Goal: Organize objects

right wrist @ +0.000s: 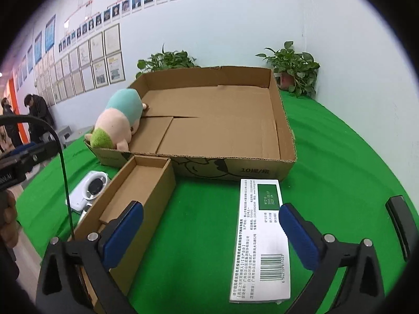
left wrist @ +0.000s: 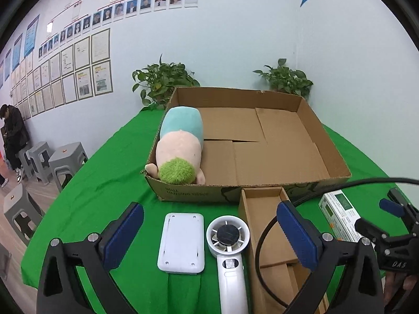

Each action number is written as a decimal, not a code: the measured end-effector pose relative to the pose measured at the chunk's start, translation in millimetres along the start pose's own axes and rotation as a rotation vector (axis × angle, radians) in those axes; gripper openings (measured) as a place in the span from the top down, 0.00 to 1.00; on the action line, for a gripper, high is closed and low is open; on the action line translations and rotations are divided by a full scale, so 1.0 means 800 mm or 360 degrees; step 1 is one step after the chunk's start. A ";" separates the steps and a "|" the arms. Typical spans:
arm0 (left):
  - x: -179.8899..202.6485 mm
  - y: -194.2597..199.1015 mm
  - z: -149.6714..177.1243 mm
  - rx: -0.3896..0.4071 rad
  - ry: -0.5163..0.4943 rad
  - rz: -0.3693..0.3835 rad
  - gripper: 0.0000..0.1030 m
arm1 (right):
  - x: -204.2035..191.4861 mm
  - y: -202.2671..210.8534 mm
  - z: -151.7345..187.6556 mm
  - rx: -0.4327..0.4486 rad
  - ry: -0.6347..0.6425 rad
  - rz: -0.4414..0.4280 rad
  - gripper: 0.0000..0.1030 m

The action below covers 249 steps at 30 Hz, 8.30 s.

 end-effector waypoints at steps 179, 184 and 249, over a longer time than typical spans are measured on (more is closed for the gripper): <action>-0.039 -0.208 -0.155 -0.0278 -0.0109 0.0195 0.78 | -0.103 -0.283 -0.139 -0.0330 -0.0210 -0.0164 0.96; -0.058 -0.179 -0.151 -0.0206 -0.0082 0.0135 0.65 | -0.103 -0.280 -0.140 -0.0366 -0.0151 -0.0133 0.92; 0.048 -0.071 -0.032 -0.0027 0.0024 0.0116 0.07 | 0.018 -0.062 -0.016 -0.0154 0.0014 0.0091 0.00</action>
Point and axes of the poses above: each gripper's, at about its wrist camera, not at the fingertips, and y roughly against the way its jaws point, x to its right, z to its underside, the point moved 8 cm from there along -y, roughly the way its jaws point, and after that the axes turned 7 degrees about -x, right-handed, at the moved point
